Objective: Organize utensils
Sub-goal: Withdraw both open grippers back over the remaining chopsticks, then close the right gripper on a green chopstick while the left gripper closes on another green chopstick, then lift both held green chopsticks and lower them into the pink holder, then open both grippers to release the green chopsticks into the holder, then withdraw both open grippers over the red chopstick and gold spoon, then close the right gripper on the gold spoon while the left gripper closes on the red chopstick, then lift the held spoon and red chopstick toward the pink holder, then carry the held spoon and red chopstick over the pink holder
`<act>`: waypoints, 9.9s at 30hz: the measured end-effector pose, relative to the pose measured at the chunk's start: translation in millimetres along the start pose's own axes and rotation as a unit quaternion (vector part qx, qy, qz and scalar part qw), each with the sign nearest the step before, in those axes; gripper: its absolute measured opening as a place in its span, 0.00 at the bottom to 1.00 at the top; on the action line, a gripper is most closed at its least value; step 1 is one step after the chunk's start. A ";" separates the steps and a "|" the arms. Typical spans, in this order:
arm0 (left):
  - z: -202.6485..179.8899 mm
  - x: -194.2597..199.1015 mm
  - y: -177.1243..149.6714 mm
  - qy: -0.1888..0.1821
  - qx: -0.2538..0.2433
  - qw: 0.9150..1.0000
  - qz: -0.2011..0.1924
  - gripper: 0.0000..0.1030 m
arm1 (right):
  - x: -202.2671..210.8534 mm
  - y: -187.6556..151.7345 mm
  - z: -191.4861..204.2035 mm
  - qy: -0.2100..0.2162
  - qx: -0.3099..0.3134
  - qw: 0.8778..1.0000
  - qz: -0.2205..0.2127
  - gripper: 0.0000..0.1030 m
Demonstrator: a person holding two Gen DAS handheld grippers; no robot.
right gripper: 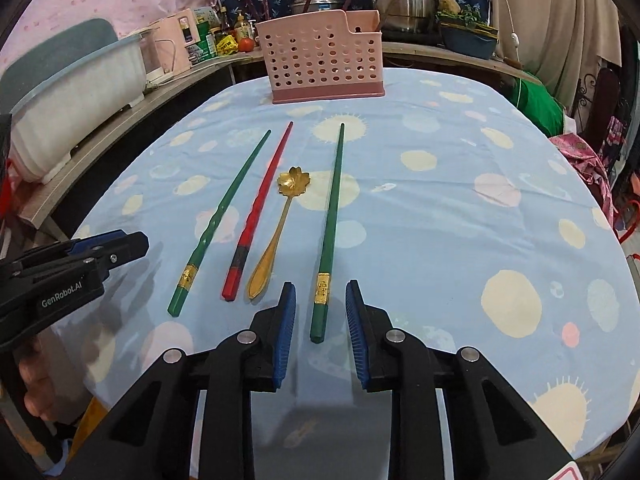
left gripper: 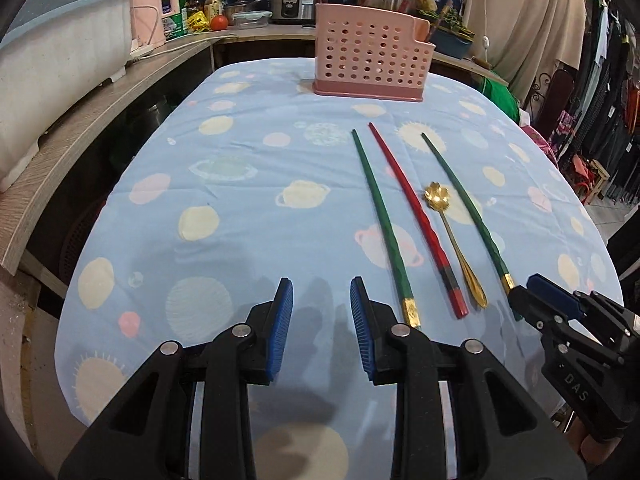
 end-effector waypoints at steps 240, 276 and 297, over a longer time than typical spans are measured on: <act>-50.1 -27.4 8.5 -0.038 0.003 0.998 0.039 0.45 | -7.3 -2.9 -2.8 0.028 -0.043 0.998 -0.021 0.09; -55.1 -14.4 11.8 -0.050 -0.016 0.998 0.021 0.07 | 22.2 3.3 -13.9 0.023 -0.045 0.998 -0.048 0.10; -28.8 58.9 93.9 -0.057 0.014 0.996 -0.073 0.07 | 56.6 70.7 -23.6 0.054 -0.076 0.989 -0.112 0.02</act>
Point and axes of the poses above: each gripper's, at about its wrist camera, not at the fingertips, and x roughly against the way its jaws point, z to its left, y to its top, the point moved 7 cm from there along -x, roughly the way its jaws point, and after that the axes turned 2 degrees about -x, right-handed, at the moved point
